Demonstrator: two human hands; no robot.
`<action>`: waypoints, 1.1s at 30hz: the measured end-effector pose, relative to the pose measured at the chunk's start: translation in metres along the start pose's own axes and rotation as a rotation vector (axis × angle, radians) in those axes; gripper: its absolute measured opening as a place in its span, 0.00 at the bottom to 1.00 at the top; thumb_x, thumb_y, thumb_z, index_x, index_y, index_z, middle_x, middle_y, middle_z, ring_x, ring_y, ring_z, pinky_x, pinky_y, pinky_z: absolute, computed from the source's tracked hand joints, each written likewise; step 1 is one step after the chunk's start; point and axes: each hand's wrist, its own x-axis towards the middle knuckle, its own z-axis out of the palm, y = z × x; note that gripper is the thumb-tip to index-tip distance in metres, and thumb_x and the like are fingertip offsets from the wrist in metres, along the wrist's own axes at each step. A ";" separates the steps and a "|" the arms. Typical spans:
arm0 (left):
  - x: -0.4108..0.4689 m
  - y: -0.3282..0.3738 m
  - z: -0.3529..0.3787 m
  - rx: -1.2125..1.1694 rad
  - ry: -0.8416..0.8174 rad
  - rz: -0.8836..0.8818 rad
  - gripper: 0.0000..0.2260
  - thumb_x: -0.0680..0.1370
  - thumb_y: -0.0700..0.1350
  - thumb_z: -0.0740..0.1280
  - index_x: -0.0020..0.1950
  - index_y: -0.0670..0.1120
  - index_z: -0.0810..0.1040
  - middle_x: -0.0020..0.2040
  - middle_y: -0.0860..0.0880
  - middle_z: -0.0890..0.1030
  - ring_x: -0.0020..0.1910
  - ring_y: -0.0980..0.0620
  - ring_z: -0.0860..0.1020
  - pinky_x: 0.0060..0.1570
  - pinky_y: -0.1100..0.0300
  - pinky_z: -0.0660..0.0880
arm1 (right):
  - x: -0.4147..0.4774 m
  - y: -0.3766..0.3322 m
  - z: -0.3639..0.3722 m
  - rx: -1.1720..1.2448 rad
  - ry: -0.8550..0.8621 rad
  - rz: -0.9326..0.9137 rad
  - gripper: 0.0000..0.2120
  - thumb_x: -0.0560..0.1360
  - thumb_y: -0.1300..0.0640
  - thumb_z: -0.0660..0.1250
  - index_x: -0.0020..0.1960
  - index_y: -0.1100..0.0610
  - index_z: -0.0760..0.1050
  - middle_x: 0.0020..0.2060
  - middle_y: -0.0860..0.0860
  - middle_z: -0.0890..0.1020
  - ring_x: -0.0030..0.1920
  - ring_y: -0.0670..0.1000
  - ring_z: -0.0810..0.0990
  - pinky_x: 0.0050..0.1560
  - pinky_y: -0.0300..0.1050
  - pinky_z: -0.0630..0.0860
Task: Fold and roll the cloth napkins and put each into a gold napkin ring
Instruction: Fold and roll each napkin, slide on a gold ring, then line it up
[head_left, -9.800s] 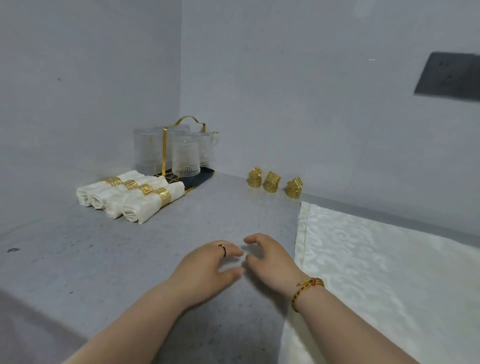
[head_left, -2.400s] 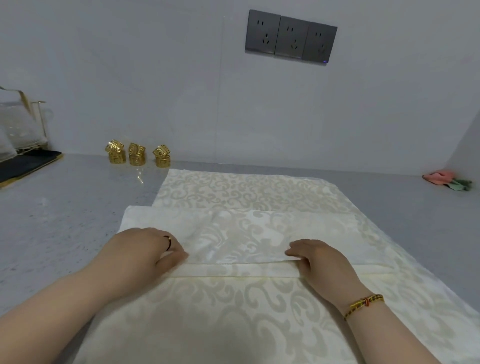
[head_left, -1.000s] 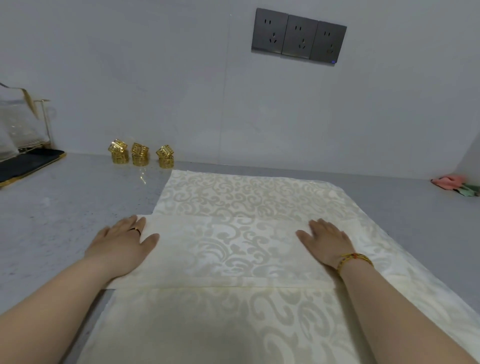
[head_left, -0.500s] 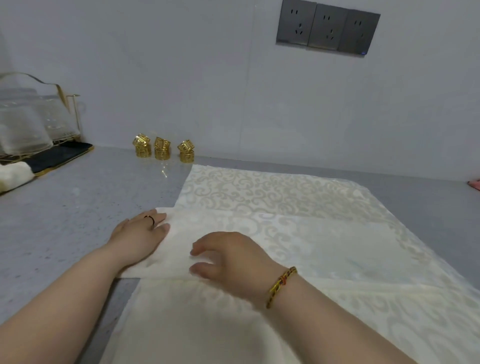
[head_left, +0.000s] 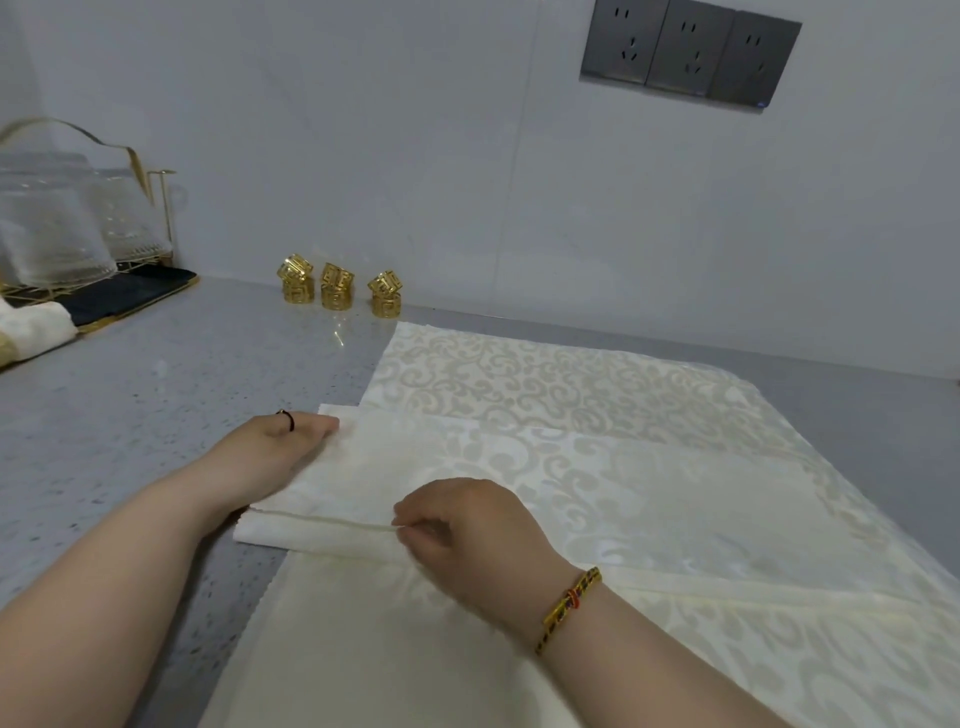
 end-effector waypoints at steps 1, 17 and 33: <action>0.000 0.000 0.000 0.002 -0.003 0.003 0.09 0.80 0.46 0.58 0.57 0.49 0.75 0.54 0.52 0.75 0.53 0.54 0.72 0.54 0.62 0.63 | -0.001 0.000 0.000 -0.006 -0.009 -0.008 0.10 0.75 0.62 0.62 0.52 0.62 0.80 0.52 0.55 0.82 0.55 0.53 0.77 0.57 0.46 0.71; 0.031 0.009 0.001 0.376 0.078 -0.005 0.24 0.79 0.50 0.60 0.73 0.44 0.61 0.71 0.45 0.66 0.67 0.44 0.66 0.63 0.56 0.63 | -0.005 0.012 -0.014 0.240 0.001 0.138 0.12 0.78 0.58 0.60 0.59 0.56 0.77 0.60 0.47 0.77 0.59 0.39 0.71 0.55 0.21 0.61; 0.016 0.025 -0.013 -0.135 -0.136 -0.170 0.07 0.75 0.40 0.66 0.50 0.38 0.77 0.44 0.38 0.82 0.42 0.41 0.80 0.44 0.51 0.77 | -0.001 0.037 -0.009 -0.119 -0.164 0.205 0.27 0.78 0.51 0.58 0.74 0.52 0.53 0.74 0.50 0.55 0.74 0.48 0.49 0.73 0.40 0.44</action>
